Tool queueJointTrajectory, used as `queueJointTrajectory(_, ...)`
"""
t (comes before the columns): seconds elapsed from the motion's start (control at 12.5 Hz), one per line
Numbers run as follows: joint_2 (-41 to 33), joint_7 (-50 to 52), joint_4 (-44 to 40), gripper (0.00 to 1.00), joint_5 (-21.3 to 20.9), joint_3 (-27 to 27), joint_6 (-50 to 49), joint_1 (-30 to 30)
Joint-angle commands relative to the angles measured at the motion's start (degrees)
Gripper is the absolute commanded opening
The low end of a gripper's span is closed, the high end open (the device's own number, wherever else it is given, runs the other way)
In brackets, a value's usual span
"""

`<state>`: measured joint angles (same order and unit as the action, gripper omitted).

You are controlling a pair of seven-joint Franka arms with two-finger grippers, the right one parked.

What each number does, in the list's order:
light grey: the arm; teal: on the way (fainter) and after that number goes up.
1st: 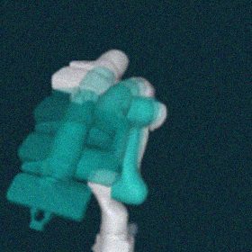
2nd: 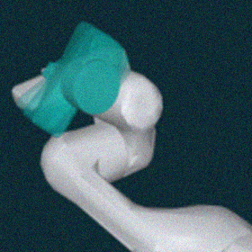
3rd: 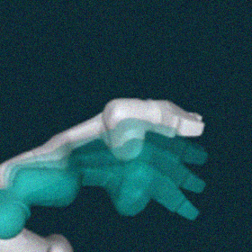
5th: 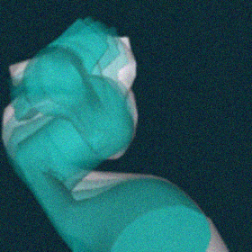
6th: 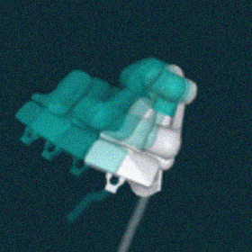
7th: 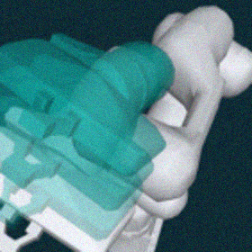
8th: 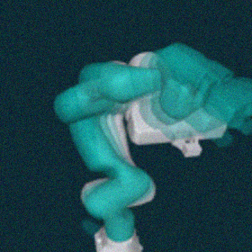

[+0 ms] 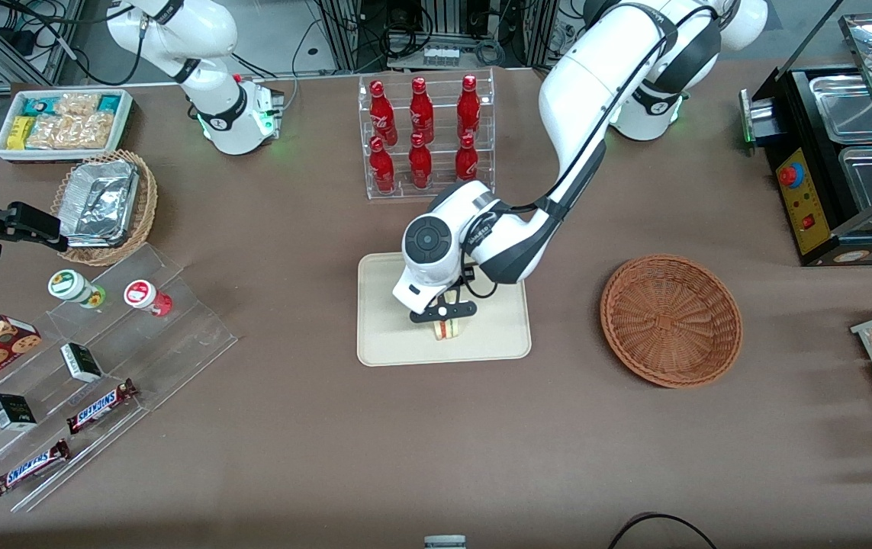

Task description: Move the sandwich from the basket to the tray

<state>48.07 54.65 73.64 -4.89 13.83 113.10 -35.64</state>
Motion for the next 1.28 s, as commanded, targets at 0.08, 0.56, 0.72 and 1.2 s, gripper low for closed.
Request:
queueJointTrajectory(0.08,-0.77,0.9,-2.27,1.0,-0.65,-0.64,-0.86,-0.75)
queueJointTrajectory(0.56,-10.08,-7.87,-2.1,1.0,0.05,-0.29,-9.63,3.72)
queueJointTrajectory(0.72,-13.6,-15.67,-1.49,1.0,0.14,-0.38,-14.2,6.44)
queueJointTrajectory(1.2,-22.13,-29.5,1.42,1.0,5.22,-0.29,-24.06,21.63)
